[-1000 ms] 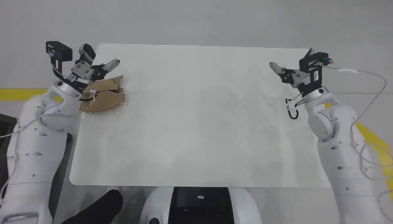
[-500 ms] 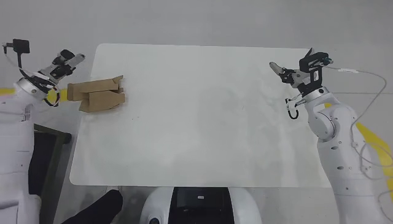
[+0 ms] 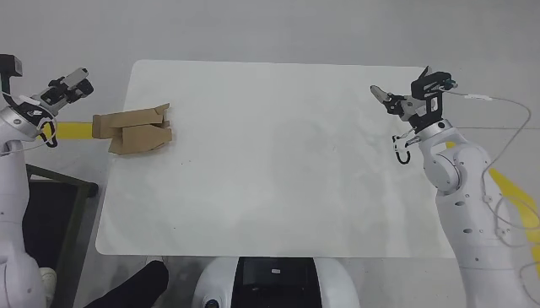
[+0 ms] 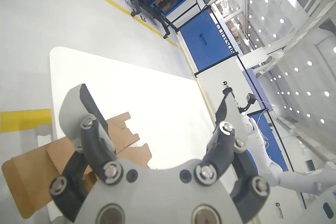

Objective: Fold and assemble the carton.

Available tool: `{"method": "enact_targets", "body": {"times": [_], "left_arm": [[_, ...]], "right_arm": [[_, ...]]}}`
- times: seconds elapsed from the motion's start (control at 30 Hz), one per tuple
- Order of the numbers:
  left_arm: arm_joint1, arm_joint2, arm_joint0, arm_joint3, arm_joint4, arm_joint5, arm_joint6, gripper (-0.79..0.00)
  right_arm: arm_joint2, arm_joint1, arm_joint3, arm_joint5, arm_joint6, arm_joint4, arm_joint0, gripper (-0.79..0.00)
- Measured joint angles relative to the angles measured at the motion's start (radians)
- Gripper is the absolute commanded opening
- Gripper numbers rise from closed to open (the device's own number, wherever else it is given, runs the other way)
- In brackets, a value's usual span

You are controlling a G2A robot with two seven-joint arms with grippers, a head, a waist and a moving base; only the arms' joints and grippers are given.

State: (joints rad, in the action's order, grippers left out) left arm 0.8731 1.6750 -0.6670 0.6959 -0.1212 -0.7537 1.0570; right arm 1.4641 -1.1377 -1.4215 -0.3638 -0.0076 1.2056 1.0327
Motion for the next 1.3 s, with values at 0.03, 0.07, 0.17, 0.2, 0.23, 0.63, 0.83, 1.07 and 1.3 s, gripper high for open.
{"method": "enact_targets", "body": {"times": [0.03, 0.07, 0.17, 0.2, 0.23, 0.63, 0.83, 1.07, 1.3], "left_arm": [[0.000, 0.000, 0.000, 0.000, 0.000, 0.000, 0.000, 0.000], [0.000, 0.000, 0.000, 0.000, 0.000, 0.000, 0.000, 0.000], [0.000, 0.000, 0.000, 0.000, 0.000, 0.000, 0.000, 0.000], [0.000, 0.000, 0.000, 0.000, 0.000, 0.000, 0.000, 0.000], [0.000, 0.000, 0.000, 0.000, 0.000, 0.000, 0.000, 0.000], [-0.009, 0.011, -0.041, 0.025, 0.007, 0.064, -0.041, 0.000], [-0.037, 0.063, -0.076, -0.037, 0.010, 0.095, -0.058, 0.000], [-0.055, 0.070, -0.051, -0.156, 0.045, 0.163, -0.106, 0.000], [-0.054, 0.038, 0.008, -0.269, 0.063, 0.204, -0.130, 0.000]], "right_arm": [[0.000, 0.000, 0.000, 0.000, 0.000, 0.000, 0.000, 0.000], [0.000, 0.000, 0.000, 0.000, 0.000, 0.000, 0.000, 0.000], [0.000, 0.000, 0.000, 0.000, 0.000, 0.000, 0.000, 0.000], [0.000, 0.000, 0.000, 0.000, 0.000, 0.000, 0.000, 0.000], [0.000, 0.000, 0.000, 0.000, 0.000, 0.000, 0.000, 0.000], [0.000, 0.000, 0.000, 0.000, 0.000, 0.000, 0.000, 0.000], [0.000, 0.000, 0.000, 0.000, 0.000, 0.000, 0.000, 0.000], [0.000, 0.000, 0.000, 0.000, 0.000, 0.000, 0.000, 0.000], [0.000, 0.000, 0.000, 0.000, 0.000, 0.000, 0.000, 0.000]]}}
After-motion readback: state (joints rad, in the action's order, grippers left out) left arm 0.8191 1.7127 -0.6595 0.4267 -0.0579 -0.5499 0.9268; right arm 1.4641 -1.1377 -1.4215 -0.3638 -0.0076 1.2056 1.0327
